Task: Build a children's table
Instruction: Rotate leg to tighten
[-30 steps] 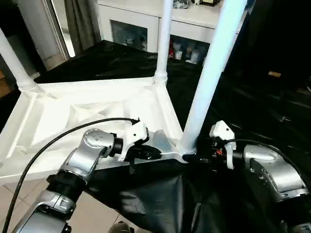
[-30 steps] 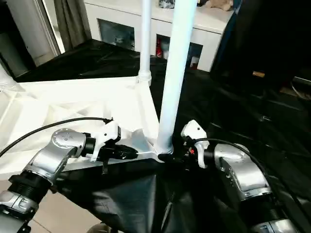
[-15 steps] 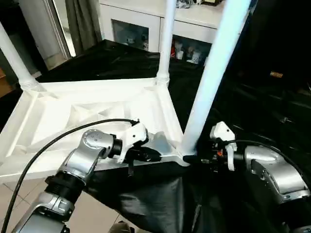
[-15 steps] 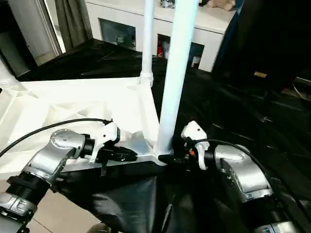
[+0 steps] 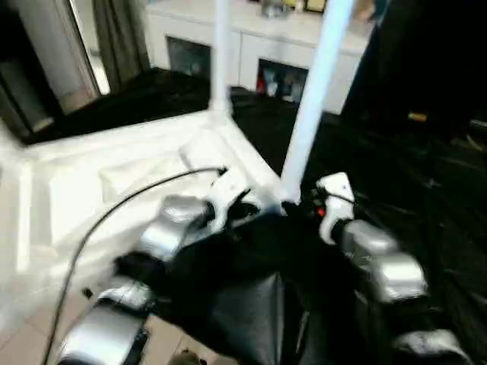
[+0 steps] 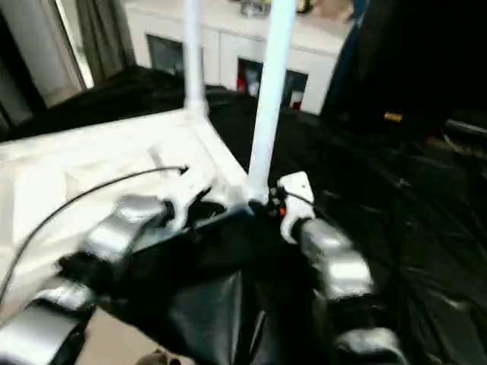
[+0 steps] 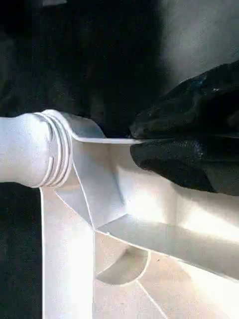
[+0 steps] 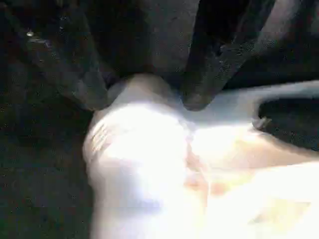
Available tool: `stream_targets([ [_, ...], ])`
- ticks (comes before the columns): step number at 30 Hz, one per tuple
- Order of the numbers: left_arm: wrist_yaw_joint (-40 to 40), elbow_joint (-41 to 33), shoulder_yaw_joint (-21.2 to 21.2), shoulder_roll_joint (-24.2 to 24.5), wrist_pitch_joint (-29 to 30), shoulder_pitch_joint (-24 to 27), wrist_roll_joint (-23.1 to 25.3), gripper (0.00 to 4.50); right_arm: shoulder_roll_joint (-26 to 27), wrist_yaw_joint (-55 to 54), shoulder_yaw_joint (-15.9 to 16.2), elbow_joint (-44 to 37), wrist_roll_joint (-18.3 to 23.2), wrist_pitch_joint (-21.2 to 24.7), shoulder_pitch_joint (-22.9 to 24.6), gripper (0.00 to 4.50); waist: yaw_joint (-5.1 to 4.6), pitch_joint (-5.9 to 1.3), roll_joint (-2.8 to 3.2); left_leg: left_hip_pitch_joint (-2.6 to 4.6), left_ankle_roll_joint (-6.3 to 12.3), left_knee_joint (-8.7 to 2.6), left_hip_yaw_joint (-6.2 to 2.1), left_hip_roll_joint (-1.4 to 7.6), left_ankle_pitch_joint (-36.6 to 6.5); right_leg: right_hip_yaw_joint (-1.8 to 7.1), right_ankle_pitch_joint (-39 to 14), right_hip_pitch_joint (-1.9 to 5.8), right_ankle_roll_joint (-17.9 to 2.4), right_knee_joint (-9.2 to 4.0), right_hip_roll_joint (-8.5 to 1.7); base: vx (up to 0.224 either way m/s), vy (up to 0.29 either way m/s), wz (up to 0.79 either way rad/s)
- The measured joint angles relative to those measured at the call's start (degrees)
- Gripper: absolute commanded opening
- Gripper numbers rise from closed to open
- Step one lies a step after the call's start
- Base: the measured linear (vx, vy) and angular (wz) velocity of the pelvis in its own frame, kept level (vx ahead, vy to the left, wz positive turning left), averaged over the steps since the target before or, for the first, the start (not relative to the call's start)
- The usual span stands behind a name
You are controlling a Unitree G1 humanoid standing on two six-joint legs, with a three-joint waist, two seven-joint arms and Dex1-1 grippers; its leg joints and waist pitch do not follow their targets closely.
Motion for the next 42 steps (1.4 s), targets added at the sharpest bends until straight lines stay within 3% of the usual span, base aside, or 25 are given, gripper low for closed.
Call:
stream_targets([
  [5,5.77,3.59,-0.07,-4.07,-0.47,-2.67,1.63,0.00,3.54,-3.30,1.18,3.46,-1.85,-3.57,-1.60,2.31,0.14,-0.01,0.03,-0.34,0.00,-0.03,-0.01,0.01,0.00,0.00,0.33,-0.25,-0.13,0.04,0.00,0.000,0.000,0.00],
  [12,5.28,4.85,-0.49,-4.15,-2.25,-3.34,2.08,0.00,2.98,-2.65,1.30,3.41,-2.58,-6.01,-1.73,2.31,0.52,-0.01,0.05,-0.39,0.02,-0.04,0.01,0.00,0.00,0.01,0.20,-0.25,-0.14,-0.02,0.00,0.000,0.000,0.00],
  [16,3.40,5.44,-1.08,-3.31,-4.10,-3.35,2.28,0.00,-1.53,0.08,1.33,0.55,-2.61,-6.23,-0.69,2.49,1.03,0.04,0.13,-0.38,0.02,-0.06,0.02,0.00,0.00,0.03,0.21,-0.24,-0.13,-0.01,0.00,0.000,0.000,0.00],
  [19,2.63,5.72,-1.01,-2.25,-4.81,-3.32,2.51,0.00,-5.25,1.97,0.08,-1.77,-2.63,-6.27,-0.47,2.82,0.85,0.06,0.12,-0.31,0.02,-0.07,0.01,0.02,0.00,0.03,0.25,-0.24,-0.08,0.01,0.01,0.000,0.000,0.00],
  [25,-3.32,5.43,-0.94,0.91,-8.21,-2.25,1.85,0.00,-14.40,14.46,-1.46,-7.12,0.01,-4.35,1.10,3.37,0.60,0.09,0.20,-0.28,0.02,-0.12,0.01,0.03,0.00,0.02,0.13,-0.24,0.14,0.03,0.03,0.000,0.000,0.00],
  [29,-12.67,0.59,-1.84,3.82,-9.47,0.95,-0.07,0.00,-17.80,23.62,0.13,-9.79,2.99,-3.53,1.85,3.63,1.03,0.06,0.28,-0.31,0.02,-0.11,0.01,0.03,0.00,0.01,0.27,-0.25,-0.11,0.02,0.03,0.000,0.000,0.00],
  [34,-21.34,-4.21,-3.60,6.62,-10.64,3.89,-1.45,0.00,-18.78,29.18,2.45,-13.70,4.31,-2.31,2.64,3.92,2.03,0.07,0.30,-0.36,0.02,-0.05,0.02,0.04,0.00,0.03,0.27,-0.18,-0.11,0.00,0.00,0.000,0.000,0.00],
  [35,-22.26,-4.78,-3.90,6.74,-10.73,4.16,-1.47,0.00,-18.83,29.81,2.83,-14.10,4.35,-1.93,2.81,4.17,2.15,0.07,0.30,-0.39,0.02,-0.03,0.04,0.04,0.00,0.05,0.27,-0.17,-0.11,-0.01,-0.01,0.000,0.000,0.00],
  [42,-25.70,-9.80,-4.63,8.91,-10.31,7.08,-2.58,0.00,-20.08,31.58,5.57,-14.34,2.90,-1.96,3.59,4.47,2.09,0.09,0.29,-0.36,0.02,-0.06,0.06,0.04,0.00,0.05,0.12,-0.19,0.14,0.04,-0.02,0.000,0.000,0.00],
])
